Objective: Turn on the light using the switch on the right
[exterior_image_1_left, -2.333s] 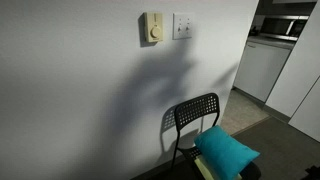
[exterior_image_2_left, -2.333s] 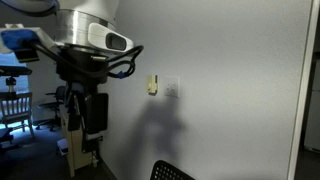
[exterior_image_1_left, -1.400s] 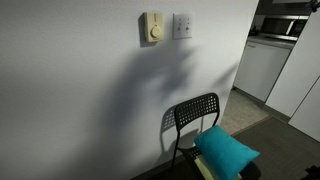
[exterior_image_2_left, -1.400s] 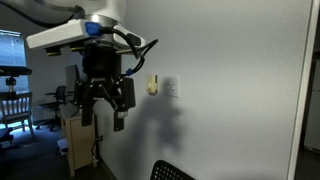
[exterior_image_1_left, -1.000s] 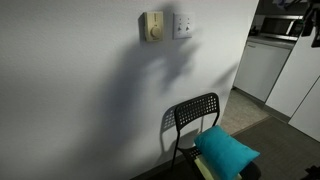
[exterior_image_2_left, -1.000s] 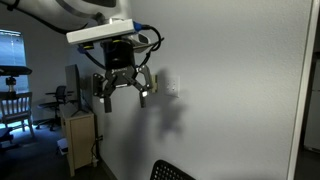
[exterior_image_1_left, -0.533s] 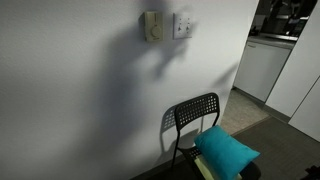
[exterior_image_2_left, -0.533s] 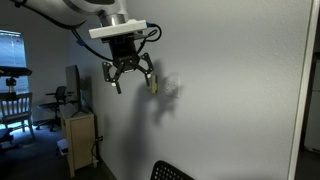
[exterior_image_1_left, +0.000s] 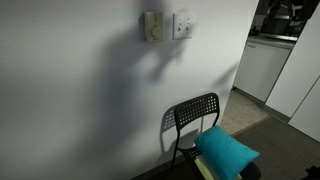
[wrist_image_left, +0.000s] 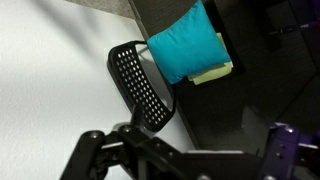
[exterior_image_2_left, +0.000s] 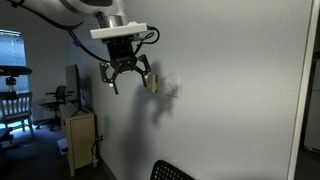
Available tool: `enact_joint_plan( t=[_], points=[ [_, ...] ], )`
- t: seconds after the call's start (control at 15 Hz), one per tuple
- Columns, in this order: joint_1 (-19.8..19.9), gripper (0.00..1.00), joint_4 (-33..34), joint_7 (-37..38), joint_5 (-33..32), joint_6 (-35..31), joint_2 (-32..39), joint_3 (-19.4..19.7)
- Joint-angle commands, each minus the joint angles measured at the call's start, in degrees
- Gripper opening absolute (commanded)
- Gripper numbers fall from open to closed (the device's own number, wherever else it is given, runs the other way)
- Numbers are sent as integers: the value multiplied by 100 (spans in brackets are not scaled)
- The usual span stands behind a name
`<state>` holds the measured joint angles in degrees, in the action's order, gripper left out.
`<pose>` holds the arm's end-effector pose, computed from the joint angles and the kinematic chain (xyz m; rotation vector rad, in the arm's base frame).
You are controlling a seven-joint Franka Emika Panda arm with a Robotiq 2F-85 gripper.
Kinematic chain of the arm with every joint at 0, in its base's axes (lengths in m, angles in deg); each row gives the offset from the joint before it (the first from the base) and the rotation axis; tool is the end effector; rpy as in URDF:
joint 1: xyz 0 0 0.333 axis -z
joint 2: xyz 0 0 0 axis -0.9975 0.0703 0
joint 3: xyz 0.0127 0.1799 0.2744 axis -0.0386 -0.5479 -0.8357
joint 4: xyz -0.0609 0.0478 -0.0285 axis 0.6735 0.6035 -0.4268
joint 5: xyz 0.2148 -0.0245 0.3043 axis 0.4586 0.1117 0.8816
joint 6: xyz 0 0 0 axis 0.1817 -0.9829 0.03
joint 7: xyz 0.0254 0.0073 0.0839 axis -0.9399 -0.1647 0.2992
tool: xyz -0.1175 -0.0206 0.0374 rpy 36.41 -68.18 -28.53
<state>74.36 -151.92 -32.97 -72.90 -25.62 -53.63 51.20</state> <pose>0.4356 0.0670 0.6037 2.4896 1.4880 0.1159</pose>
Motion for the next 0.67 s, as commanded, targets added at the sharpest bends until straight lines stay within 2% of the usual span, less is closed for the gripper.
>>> enact_joint_plan(
  t=[0.0, 0.6],
  points=[
    [-67, 100, -75, -990, 69, -585, 187, 0],
    [-141, 100, 649, -3640, 480, -1319, 1320, -183]
  ],
)
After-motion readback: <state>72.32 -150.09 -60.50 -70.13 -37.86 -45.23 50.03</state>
